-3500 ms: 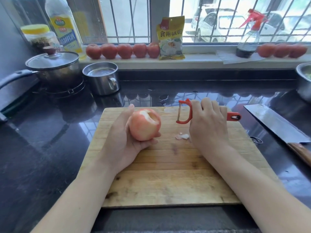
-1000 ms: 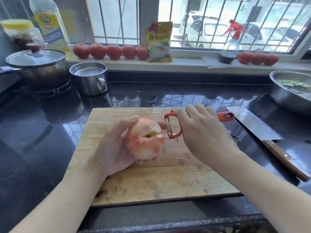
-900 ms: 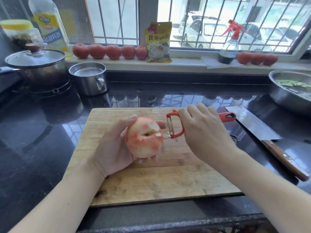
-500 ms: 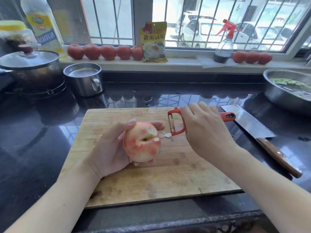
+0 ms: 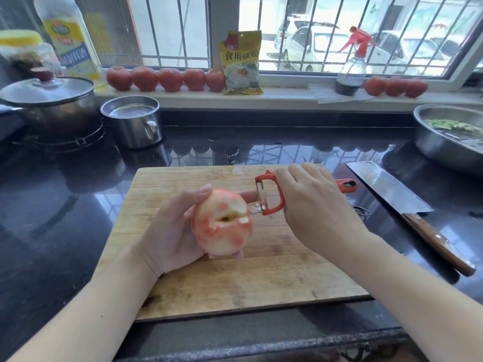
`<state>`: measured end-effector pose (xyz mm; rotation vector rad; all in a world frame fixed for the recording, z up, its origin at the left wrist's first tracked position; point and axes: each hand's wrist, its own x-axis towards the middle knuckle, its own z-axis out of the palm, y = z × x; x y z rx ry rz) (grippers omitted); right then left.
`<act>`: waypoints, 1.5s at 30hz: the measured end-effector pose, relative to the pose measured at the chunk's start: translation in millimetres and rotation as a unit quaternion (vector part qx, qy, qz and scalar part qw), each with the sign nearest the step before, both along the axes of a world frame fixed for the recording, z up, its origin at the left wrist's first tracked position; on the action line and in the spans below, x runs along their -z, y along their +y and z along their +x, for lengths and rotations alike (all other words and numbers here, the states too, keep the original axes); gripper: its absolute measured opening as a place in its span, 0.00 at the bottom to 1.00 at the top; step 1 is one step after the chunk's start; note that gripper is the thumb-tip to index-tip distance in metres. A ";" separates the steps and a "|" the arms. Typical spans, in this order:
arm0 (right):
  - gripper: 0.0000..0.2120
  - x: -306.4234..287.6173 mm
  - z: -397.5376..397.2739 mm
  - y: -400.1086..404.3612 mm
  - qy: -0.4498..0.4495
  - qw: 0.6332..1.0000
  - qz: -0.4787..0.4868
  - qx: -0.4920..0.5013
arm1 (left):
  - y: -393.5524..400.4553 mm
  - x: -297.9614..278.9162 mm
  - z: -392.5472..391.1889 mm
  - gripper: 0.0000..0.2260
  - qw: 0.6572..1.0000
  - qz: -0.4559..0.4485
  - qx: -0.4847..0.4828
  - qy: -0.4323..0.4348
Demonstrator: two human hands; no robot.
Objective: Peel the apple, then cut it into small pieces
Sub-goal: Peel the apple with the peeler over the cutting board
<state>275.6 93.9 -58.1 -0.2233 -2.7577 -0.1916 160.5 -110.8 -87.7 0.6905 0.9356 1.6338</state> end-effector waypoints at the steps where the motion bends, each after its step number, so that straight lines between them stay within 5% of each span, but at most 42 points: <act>1: 0.11 -0.2 0.3 -0.4 0.000 1.000 -0.004 -0.002 | -0.1 0.5 -0.8 0.37 1.000 -0.007 -0.006 0.010; 10: 0.10 1.8 -4.5 9.5 0.091 0.986 -0.137 0.004 | 1.0 -1.9 2.5 0.37 0.999 -0.043 -0.017 0.021; 15: 0.06 -3.1 -0.7 28.6 0.057 0.981 -0.176 0.055 | 1.4 -0.9 1.8 0.38 0.998 -0.052 -0.033 -0.004; 21: 0.17 -13.8 -10.3 22.8 -0.006 0.962 -0.272 0.005 | 0.5 1.5 -0.9 0.38 0.998 -0.024 -0.052 -0.011; 27: 0.10 -21.2 -27.2 21.4 -0.063 0.966 -0.249 0.019 | 1.1 -11.8 -0.5 0.22 0.981 0.012 -0.194 -0.024; 32: 0.09 -18.8 -21.1 17.3 -0.088 0.990 -0.093 0.062 | 0.5 -15.3 -1.5 0.26 0.967 0.000 -0.241 -0.081; 36: 0.03 -10.1 -15.0 12.0 0.006 1.000 -0.022 0.013 | 2.7 -10.0 -3.1 0.24 0.967 0.001 -0.233 -0.106; 39: 0.08 -8.7 -9.0 -9.1 0.073 0.997 -0.035 0.008 | 4.0 -3.5 -3.3 0.21 0.971 0.011 -0.229 -0.064; 45: 0.13 -13.7 -3.9 -50.0 0.073 0.997 -0.029 0.026 | 7.6 2.0 -2.7 0.15 0.969 0.040 -0.243 -0.013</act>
